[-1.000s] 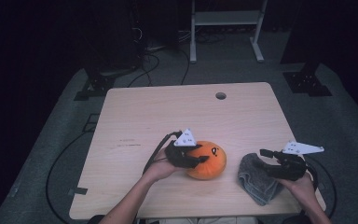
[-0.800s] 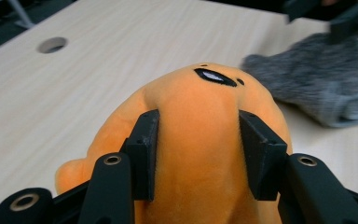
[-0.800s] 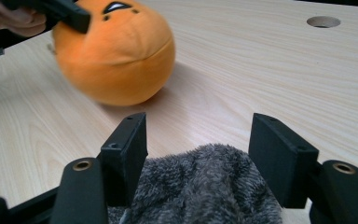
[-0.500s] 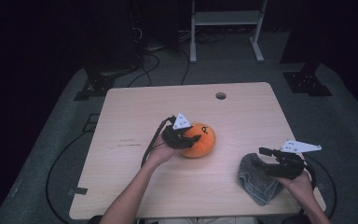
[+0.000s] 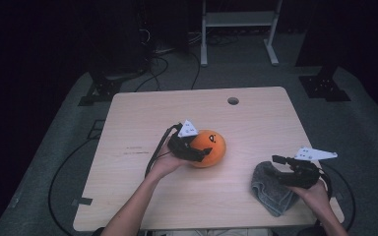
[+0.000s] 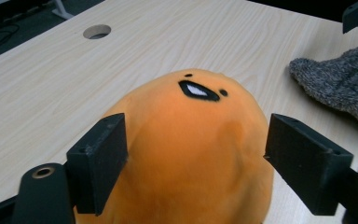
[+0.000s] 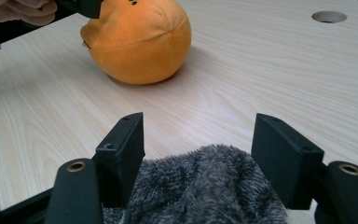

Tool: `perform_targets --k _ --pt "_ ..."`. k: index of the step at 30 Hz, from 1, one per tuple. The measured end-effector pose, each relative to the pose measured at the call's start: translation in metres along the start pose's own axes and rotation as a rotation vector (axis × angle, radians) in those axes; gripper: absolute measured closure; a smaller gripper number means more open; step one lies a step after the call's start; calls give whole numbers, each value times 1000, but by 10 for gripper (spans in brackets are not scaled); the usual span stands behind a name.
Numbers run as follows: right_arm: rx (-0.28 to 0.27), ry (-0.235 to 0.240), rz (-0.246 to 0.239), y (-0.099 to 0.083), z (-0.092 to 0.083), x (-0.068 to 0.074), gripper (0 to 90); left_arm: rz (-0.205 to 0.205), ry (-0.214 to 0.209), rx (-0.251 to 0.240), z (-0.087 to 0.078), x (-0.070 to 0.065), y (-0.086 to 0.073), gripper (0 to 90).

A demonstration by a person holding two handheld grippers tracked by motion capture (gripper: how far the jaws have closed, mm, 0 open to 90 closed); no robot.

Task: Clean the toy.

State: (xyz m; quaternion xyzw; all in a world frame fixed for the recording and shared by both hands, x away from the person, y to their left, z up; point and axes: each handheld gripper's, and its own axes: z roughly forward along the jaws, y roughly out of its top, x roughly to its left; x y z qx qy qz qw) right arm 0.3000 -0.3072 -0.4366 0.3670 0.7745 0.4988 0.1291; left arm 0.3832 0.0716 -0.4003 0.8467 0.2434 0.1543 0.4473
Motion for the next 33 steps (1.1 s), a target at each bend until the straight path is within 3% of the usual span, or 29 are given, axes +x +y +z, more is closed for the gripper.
perform_targets --k 1,9,24,33 --pt "2 -2 -3 0 0 0 330 -16 -7 -10 -3 0 -2 176" --pt "10 -2 -6 0 2 0 328 -31 0 -19 -16 1 -12 153" --pt "5 -5 -6 -1 0 1 324 -29 11 -32 -36 1 -25 130" --pt "8 -7 -5 -1 0 1 320 -49 17 -40 -46 -1 -37 117"
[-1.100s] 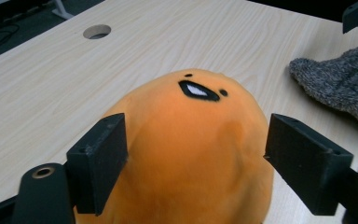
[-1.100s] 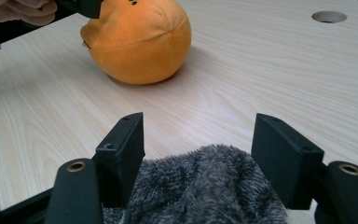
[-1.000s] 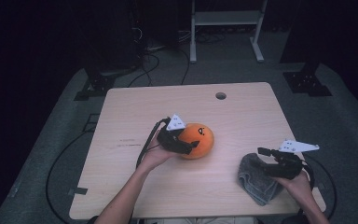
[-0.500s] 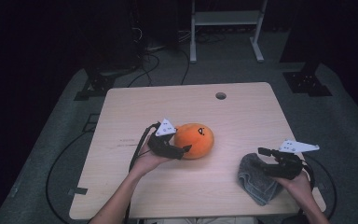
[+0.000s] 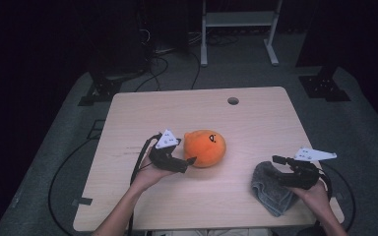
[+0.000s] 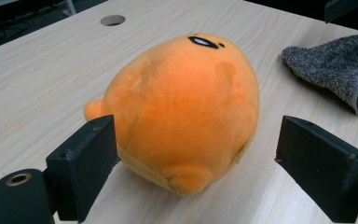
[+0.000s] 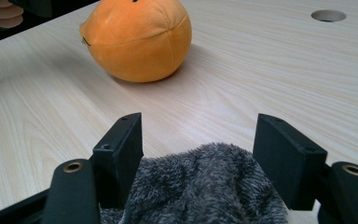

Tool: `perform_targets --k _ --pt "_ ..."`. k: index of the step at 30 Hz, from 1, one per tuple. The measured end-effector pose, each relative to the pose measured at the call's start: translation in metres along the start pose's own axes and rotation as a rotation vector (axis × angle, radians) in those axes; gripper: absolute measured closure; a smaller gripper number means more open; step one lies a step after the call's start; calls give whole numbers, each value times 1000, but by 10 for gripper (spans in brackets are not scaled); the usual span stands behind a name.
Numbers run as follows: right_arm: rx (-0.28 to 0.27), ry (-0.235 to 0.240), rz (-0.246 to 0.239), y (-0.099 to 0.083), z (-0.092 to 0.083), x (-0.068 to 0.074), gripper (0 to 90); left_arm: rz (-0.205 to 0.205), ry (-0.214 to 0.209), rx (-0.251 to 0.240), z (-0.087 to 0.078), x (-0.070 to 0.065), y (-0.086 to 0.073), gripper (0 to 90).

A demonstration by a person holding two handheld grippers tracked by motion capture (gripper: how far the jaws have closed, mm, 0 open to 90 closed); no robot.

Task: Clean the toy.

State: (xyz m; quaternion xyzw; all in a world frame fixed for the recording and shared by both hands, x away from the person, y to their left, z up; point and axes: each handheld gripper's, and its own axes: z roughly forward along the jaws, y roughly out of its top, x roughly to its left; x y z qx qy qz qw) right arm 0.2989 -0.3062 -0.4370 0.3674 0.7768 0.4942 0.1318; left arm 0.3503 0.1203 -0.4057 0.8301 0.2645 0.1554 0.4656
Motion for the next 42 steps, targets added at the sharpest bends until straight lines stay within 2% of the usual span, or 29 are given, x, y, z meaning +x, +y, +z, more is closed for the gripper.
perform_targets --k 17,42 --pt "3 -1 -2 0 0 0 318 -19 2 3 -14 -1 -19 106" --pt "11 -3 -12 -1 2 1 317 -49 37 4 -31 1 -49 98"
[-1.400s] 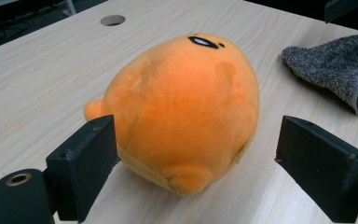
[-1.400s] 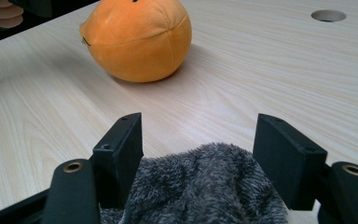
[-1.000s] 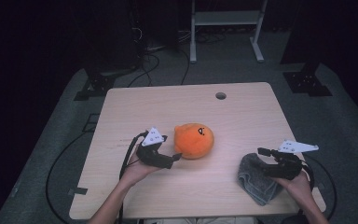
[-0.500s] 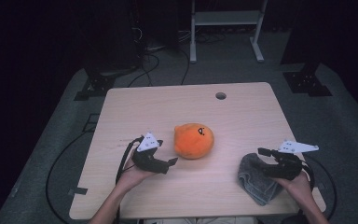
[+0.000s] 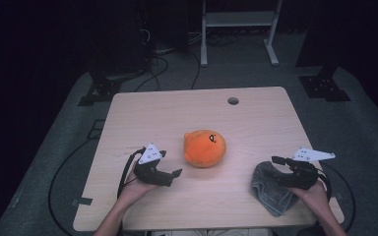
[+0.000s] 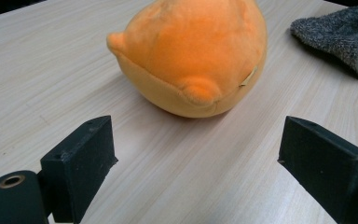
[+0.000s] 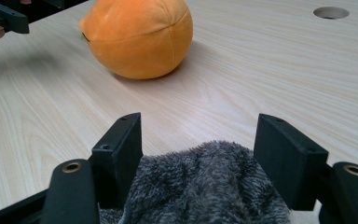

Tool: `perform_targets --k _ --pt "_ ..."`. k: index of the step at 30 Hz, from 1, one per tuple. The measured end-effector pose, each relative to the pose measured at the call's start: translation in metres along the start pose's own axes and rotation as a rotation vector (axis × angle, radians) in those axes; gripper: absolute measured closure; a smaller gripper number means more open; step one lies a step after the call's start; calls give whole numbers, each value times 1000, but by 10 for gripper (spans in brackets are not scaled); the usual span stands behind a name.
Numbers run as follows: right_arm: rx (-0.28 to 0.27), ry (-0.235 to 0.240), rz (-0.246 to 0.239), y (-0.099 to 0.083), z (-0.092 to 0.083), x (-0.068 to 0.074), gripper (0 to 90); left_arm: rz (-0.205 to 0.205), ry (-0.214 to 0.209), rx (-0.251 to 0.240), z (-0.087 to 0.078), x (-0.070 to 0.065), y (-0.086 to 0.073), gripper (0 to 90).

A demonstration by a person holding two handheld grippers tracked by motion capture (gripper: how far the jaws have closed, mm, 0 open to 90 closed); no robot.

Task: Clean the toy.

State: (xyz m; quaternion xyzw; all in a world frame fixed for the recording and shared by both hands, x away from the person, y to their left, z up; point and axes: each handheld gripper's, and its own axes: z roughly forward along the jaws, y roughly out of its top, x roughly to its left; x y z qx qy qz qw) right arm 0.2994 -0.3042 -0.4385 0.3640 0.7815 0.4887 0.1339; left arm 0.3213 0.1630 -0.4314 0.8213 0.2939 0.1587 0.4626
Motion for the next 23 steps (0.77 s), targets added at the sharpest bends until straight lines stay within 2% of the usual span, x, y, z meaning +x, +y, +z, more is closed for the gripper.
perform_targets --k 5,13,18,21,23 --pt "3 -1 2 0 0 0 315 -5 6 10 -2 0 -6 97" --pt "6 2 2 -1 1 1 312 -26 26 -1 -13 2 -17 95" --pt "7 3 1 -4 3 3 314 -29 56 10 -17 2 -30 93" --pt "9 -11 -15 -6 2 5 315 -40 56 4 -18 3 -32 93" --pt "2 -12 -9 -6 1 6 315 -44 53 2 -18 4 -33 93"
